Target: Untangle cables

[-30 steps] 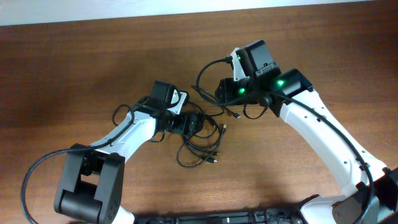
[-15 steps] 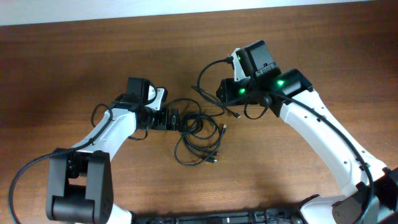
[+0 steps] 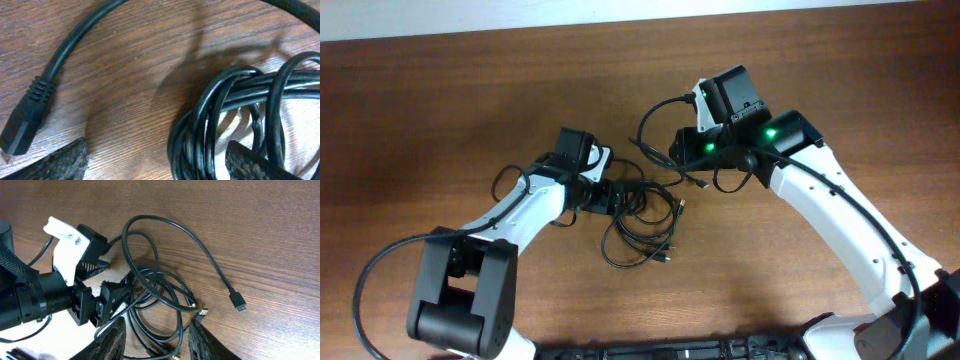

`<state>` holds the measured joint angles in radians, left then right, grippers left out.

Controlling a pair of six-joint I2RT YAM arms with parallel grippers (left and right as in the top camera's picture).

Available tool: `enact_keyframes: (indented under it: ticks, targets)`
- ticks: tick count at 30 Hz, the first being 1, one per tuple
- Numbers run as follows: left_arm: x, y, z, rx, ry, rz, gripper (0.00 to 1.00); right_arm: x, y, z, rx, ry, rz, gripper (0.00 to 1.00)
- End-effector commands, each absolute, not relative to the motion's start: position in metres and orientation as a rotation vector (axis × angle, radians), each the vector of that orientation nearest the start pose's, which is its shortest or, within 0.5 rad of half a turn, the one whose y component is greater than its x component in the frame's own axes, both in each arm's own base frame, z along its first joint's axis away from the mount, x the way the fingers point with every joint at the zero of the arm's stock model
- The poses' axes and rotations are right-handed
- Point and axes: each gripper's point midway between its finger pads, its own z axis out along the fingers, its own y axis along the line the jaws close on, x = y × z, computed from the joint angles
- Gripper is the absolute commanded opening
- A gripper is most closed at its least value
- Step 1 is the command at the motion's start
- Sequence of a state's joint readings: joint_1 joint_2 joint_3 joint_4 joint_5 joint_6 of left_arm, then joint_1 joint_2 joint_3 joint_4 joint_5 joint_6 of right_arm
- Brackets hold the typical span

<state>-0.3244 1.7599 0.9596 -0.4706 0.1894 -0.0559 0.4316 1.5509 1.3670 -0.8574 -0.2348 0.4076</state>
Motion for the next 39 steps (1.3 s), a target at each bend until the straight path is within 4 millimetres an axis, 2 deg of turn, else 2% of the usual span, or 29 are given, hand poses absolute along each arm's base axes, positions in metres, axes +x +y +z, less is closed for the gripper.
enact_keyframes:
  ticks: [1, 2, 4, 6, 7, 8, 9, 11, 12, 14, 15, 16, 17, 19, 21, 22, 24, 26, 27, 28, 29, 32, 35, 37, 39]
  targets:
    - [0.309, -0.14, -0.021, 0.403, 2.936, -0.342, 0.71, 0.338, 0.197, 0.192, -0.131, 2.663, 0.577, 0.39]
    - [0.308, -0.139, -0.023, 0.404, 2.945, -0.339, 0.55, 0.338, 0.197, 0.192, -0.131, 2.663, 0.577, 0.39]
    - [0.311, -0.131, -0.025, 0.396, 2.943, -0.257, 0.4, 0.338, 0.197, 0.192, -0.131, 2.663, 0.578, 0.39]
    - [0.314, -0.122, -0.026, 0.438, 2.93, -0.171, 0.38, 0.338, 0.197, 0.192, -0.131, 2.663, 0.578, 0.39]
    - [0.314, -0.121, -0.026, 0.442, 2.93, -0.169, 0.27, 0.338, 0.197, 0.192, -0.131, 2.663, 0.578, 0.39]
    - [0.314, -0.121, -0.026, 0.441, 2.929, -0.169, 0.07, 0.338, 0.197, 0.192, -0.131, 2.663, 0.578, 0.39]
    - [0.317, -0.122, -0.023, 0.447, 2.921, -0.171, 0.0, 0.338, 0.197, 0.192, -0.131, 2.663, 0.578, 0.39]
    - [0.33, -0.127, -0.007, 0.529, 2.86, -0.17, 0.0, 0.338, 0.197, 0.192, -0.132, 2.663, 0.577, 0.39]
    - [0.345, -0.132, 0.016, 0.564, 2.779, -0.174, 0.0, 0.337, 0.197, 0.192, -0.132, 2.663, 0.578, 0.39]
    - [0.373, -0.134, 0.074, 0.644, 2.585, -0.11, 0.0, 0.338, 0.197, 0.192, -0.132, 2.663, 0.578, 0.39]
    - [0.391, -0.122, 0.136, 0.664, 2.395, 0.035, 0.0, 0.337, 0.198, 0.192, -0.134, 2.662, 0.584, 0.39]
    - [0.395, -0.118, 0.157, 0.672, 2.324, 0.083, 0.0, 0.337, 0.199, 0.193, -0.142, 2.659, 0.59, 0.39]
    - [0.398, -0.113, 0.186, 0.685, 2.226, 0.135, 0.0, 0.335, 0.203, 0.197, -0.198, 2.641, 0.616, 0.39]
    - [0.399, -0.113, 0.252, 0.663, 2.01, 0.164, 0.0, 0.33, 0.222, 0.223, -0.375, 2.524, 0.761, 0.39]
    - [0.398, -0.114, 0.297, 0.616, 1.866, 0.156, 0.0, 0.324, 0.236, 0.253, -0.489, 2.392, 0.869, 0.4]
    - [0.393, -0.122, 0.31, 0.685, 1.797, 0.137, 0.0, 0.318, 0.242, 0.271, -0.56, 2.309, 0.918, 0.43]
    - [0.384, -0.148, 0.326, 0.85, 1.66, 0.062, 0.0, 0.314, 0.247, 0.289, -0.594, 2.236, 0.969, 0.44]
    - [0.369, -0.177, 0.343, 0.98, 1.502, -0.065, 0.0, 0.312, 0.251, 0.294, -0.615, 2.209, 1.005, 0.48]
    - [0.361, -0.19, 0.354, 1.018, 1.422, -0.137, 0.0, 0.312, 0.251, 0.293, -0.624, 2.209, 0.996, 0.7]
    - [0.356, -0.197, 0.361, 1.04, 1.374, -0.175, 0.0, 0.314, 0.249, 0.292, -0.637, 2.203, 0.967, 0.77]
    - [0.347, -0.207, 0.372, 1.073, 1.297, -0.231, 0.0, 0.325, 0.238, 0.286, -0.584, 2.229, 0.859, 0.8]
    - [0.324, -0.215, 0.391, 1.117, 1.187, -0.298, 0.0, 0.348, 0.211, 0.275, -0.436, 2.274, 0.624, 0.82]
    - [0.3, -0.214, 0.411, 1.125, 1.119, -0.317, 0.0, 0.371, 0.167, 0.267, -0.165, 2.303, 0.347, 0.82]
    - [0.286, -0.209, 0.421, 1.12, 1.098, -0.309, 0.0, 0.378, 0.135, 0.265, 0.037, 2.299, 0.178, 0.82]
    - [0.271, -0.204, 0.427, 1.112, 1.105, -0.32, 0.0, 0.381, 0.119, 0.267, 0.152, 2.27, 0.107, 0.82]
